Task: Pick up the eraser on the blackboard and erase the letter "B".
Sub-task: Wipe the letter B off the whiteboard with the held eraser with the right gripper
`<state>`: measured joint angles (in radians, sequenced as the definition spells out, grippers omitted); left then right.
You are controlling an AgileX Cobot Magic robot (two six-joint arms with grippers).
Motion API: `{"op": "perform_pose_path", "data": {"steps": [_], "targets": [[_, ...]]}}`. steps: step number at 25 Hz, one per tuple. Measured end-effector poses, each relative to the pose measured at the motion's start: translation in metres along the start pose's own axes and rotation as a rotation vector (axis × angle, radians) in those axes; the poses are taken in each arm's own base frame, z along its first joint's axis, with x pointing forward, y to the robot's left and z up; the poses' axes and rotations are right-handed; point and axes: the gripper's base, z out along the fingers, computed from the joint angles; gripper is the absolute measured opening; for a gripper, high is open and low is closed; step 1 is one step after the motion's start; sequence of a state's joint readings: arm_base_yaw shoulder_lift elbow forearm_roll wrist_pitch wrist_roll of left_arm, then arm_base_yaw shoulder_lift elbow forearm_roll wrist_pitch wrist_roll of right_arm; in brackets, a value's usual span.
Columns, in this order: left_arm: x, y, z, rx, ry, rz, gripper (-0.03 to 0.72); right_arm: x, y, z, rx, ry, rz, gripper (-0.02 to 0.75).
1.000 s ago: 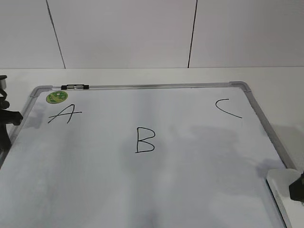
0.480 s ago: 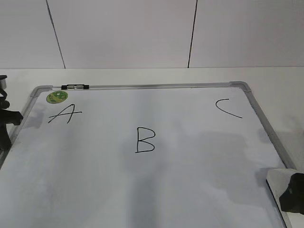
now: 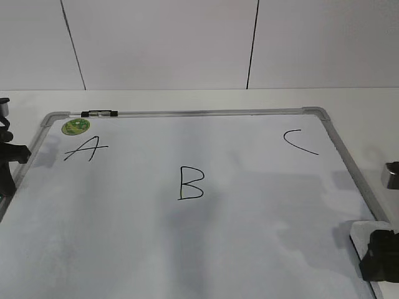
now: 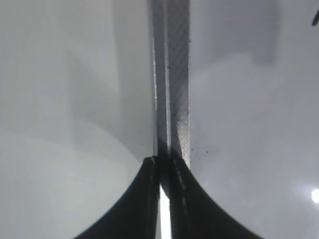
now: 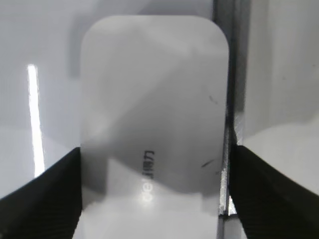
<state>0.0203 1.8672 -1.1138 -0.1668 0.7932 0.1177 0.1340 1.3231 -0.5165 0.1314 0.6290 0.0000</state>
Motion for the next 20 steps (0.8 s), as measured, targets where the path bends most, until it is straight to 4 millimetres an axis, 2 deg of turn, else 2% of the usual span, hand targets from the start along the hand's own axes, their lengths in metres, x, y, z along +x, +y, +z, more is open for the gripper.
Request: {"op": "perform_pose_path", "data": {"steps": [7, 14, 20], "targets": [[-0.0005, -0.0001, 0.0000, 0.001, -0.005, -0.002, 0.016, -0.0074, 0.0005, 0.0050, 0.002, 0.024, -0.005, 0.659], [-0.0008, 0.0001, 0.0000, -0.001, -0.009, 0.000, 0.016, -0.0046, 0.0016, 0.0068, -0.011, 0.062, 0.012, 0.572], [-0.0010, 0.0001, 0.0000, -0.001, -0.011, 0.000, 0.016, -0.0054, 0.0025, 0.0053, -0.016, 0.088, 0.012, 0.570]]}}
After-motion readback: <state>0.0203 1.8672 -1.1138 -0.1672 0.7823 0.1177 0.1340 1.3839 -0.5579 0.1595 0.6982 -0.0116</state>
